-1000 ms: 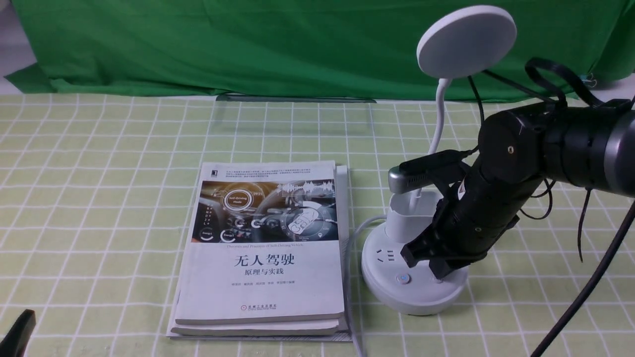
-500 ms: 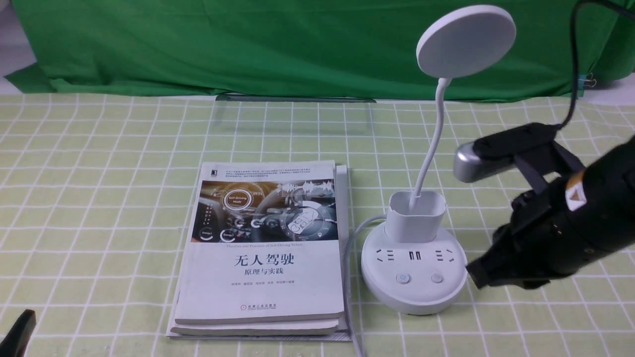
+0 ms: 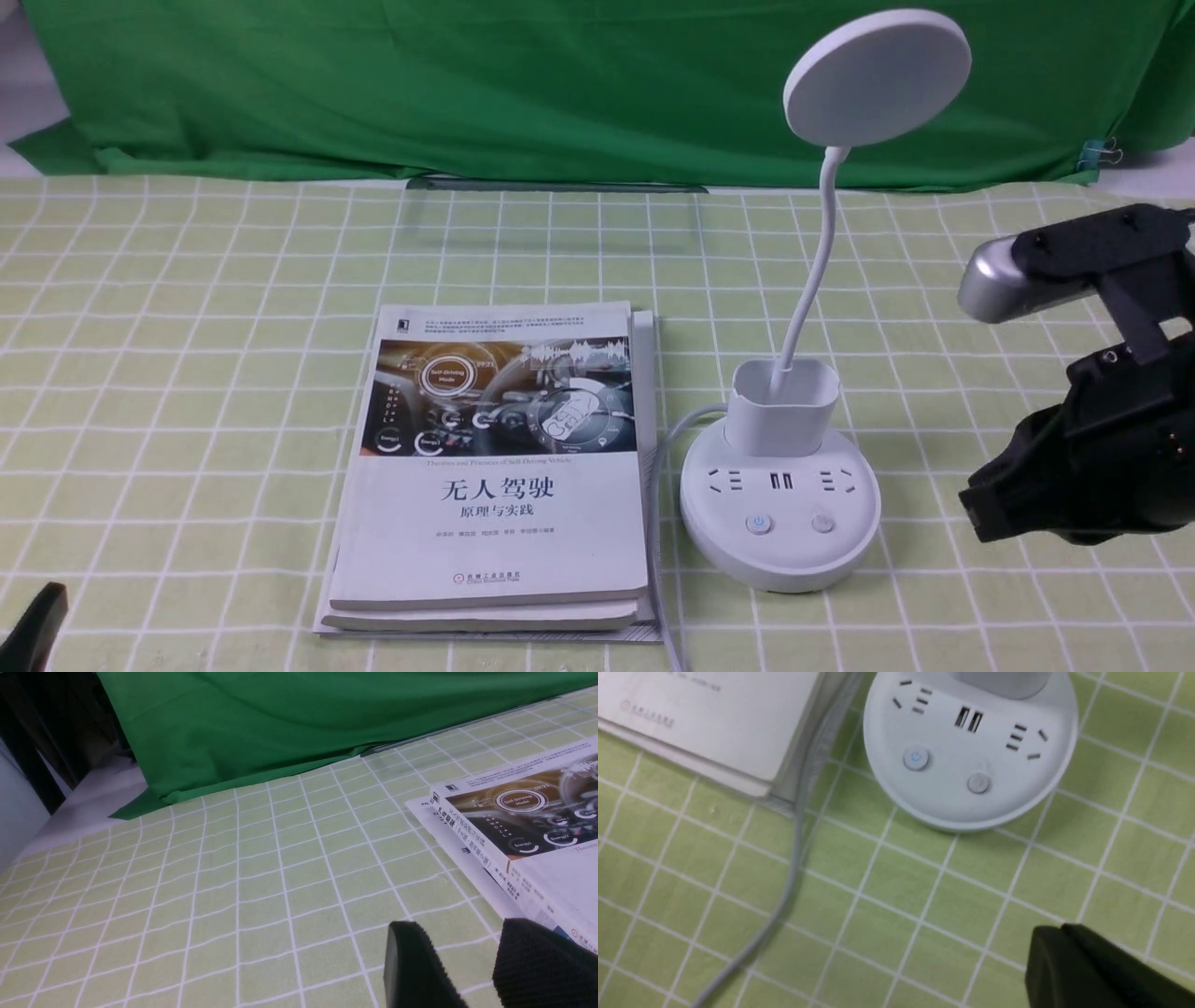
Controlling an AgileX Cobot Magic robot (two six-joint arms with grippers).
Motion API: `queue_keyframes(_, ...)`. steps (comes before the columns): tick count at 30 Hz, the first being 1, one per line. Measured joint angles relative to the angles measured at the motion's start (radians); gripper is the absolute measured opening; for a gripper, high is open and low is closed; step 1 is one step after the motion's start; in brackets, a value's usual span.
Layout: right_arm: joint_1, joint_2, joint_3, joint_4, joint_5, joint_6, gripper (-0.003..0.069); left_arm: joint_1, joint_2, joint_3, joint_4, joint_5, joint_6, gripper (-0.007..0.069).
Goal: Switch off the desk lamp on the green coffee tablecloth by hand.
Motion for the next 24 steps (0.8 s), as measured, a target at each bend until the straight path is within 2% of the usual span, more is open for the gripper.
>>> queue_keyframes(6, -0.062, -0.194, 0.188, -0.031, -0.232, -0.055, 0.0041, 0.000, 0.000, 0.000, 0.000, 0.000, 0.000, 0.0243)
queue_keyframes(10, -0.204, -0.514, 0.484, -0.038, -0.467, -0.064, 0.0041, 0.000, 0.000, 0.000, 0.000, 0.000, 0.000, 0.0243)
queue_keyframes(14, -0.348, -0.781, 0.714, -0.038, -0.610, -0.072, 0.0041, 0.000, 0.000, 0.000, 0.000, 0.000, 0.000, 0.0243)
queue_keyframes(16, -0.374, -0.828, 0.753, -0.038, -0.625, -0.073, 0.0041, 0.000, 0.000, 0.000, 0.000, 0.000, 0.000, 0.0243)
queue_keyframes(19, -0.470, -1.001, 0.882, -0.038, -0.642, -0.082, 0.0041, 0.000, 0.000, 0.000, 0.000, 0.000, 0.000, 0.0243)
queue_keyframes(24, -0.536, -1.137, 0.953, -0.038, -0.641, -0.085, 0.0041, 0.000, 0.000, 0.000, 0.000, 0.000, 0.000, 0.0243)
